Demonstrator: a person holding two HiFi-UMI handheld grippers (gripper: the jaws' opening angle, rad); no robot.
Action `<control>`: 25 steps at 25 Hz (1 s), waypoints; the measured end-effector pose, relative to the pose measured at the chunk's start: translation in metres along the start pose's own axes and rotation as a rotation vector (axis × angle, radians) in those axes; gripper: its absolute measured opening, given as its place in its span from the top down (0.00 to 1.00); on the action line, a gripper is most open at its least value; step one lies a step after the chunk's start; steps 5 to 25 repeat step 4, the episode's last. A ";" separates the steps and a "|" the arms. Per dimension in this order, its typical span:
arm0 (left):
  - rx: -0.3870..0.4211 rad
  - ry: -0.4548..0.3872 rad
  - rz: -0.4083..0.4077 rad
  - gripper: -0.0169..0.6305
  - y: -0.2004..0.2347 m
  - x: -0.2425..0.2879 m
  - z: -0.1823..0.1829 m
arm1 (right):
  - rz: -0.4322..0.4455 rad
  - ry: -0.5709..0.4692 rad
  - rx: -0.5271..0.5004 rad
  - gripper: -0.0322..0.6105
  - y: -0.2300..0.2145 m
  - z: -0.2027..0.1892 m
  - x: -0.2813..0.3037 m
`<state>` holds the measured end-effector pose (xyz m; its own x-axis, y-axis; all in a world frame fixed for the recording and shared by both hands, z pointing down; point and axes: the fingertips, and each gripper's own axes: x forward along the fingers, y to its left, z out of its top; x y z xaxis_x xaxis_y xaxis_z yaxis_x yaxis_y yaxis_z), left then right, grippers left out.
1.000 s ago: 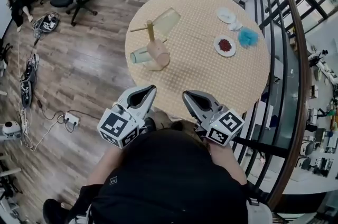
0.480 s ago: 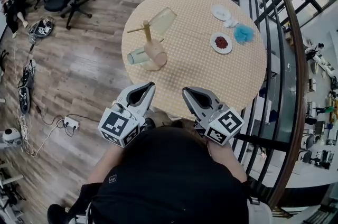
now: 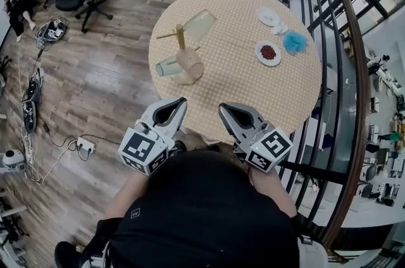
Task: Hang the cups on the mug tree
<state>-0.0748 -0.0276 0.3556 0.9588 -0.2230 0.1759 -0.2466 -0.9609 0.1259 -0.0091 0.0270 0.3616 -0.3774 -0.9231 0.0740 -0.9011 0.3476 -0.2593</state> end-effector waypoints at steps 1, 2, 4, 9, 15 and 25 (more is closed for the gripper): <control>-0.001 0.001 0.003 0.95 0.001 -0.001 0.000 | 0.002 0.000 0.000 0.93 0.000 0.000 0.001; -0.001 0.002 0.006 0.95 0.002 -0.001 -0.001 | 0.004 0.001 -0.001 0.93 0.000 0.000 0.002; -0.004 0.004 0.011 0.95 0.004 -0.002 -0.002 | 0.008 0.003 -0.004 0.93 0.001 0.000 0.004; -0.004 0.004 0.011 0.95 0.004 -0.002 -0.002 | 0.008 0.003 -0.004 0.93 0.001 0.000 0.004; -0.004 0.004 0.011 0.95 0.004 -0.002 -0.002 | 0.008 0.003 -0.004 0.93 0.001 0.000 0.004; -0.004 0.004 0.011 0.95 0.004 -0.002 -0.002 | 0.008 0.003 -0.004 0.93 0.001 0.000 0.004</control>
